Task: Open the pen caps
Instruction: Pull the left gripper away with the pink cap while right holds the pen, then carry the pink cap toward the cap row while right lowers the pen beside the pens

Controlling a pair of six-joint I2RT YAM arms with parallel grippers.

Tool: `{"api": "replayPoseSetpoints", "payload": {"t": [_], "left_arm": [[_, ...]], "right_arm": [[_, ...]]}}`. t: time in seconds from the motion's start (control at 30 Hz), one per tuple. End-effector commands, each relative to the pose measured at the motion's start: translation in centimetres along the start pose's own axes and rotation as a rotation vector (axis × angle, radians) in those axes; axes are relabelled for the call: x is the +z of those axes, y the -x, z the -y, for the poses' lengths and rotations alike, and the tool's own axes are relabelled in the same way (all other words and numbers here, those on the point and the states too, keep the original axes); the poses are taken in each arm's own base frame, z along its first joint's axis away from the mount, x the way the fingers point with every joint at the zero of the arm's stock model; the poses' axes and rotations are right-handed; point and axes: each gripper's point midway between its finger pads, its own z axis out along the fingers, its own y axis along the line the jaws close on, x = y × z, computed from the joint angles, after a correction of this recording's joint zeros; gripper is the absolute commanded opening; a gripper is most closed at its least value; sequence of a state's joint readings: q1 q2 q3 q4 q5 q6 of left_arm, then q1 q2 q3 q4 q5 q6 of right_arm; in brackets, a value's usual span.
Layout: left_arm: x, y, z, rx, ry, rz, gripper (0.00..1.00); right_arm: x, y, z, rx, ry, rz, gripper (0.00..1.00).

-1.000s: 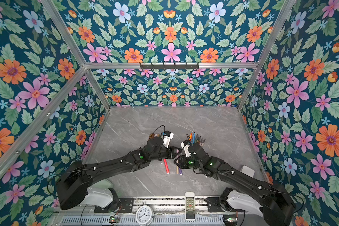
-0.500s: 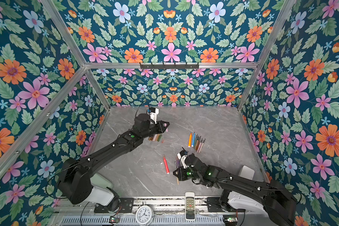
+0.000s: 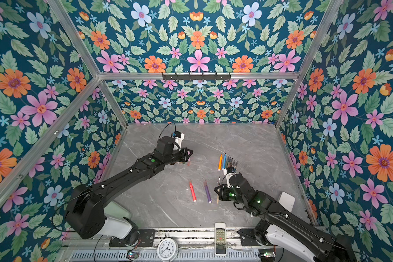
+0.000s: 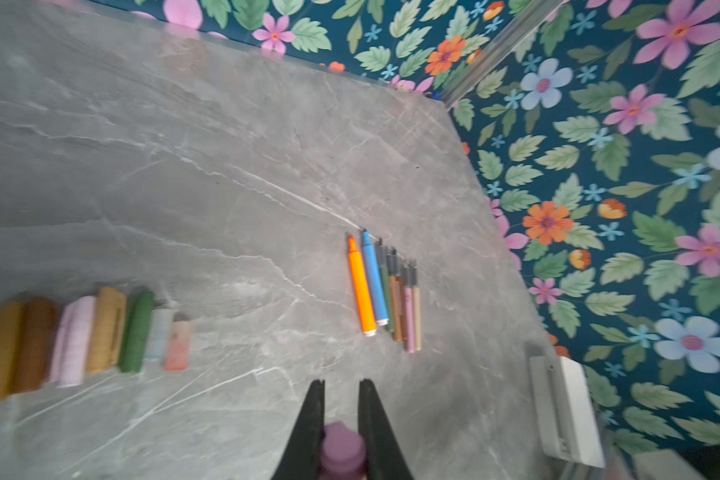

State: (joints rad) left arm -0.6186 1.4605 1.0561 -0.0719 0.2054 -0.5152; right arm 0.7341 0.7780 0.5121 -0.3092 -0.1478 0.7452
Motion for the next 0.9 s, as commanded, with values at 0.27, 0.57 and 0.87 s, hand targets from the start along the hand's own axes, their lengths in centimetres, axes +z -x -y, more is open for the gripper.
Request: {"api": "replayPoseSetpoints", "payload": {"t": [0.27,0.57,0.87], "left_arm": [[0.2,1.8,-13.5,0.099,0.552,-0.056,0.00],[1.2,2.8,-20.0,0.083,0.689,-0.116,0.00],[2.0,2.2,-17.8,-0.001,0.480,-0.122,0.00]], "right_arm": [[-1.8,3.6,8.7,0.207,-0.138,0.039,0.00],[0.6,8.3,14.1,0.349,-0.133,0.079,0.00],[3.6,10.7,18.3,0.368,-0.222,0.063,0.00]]}}
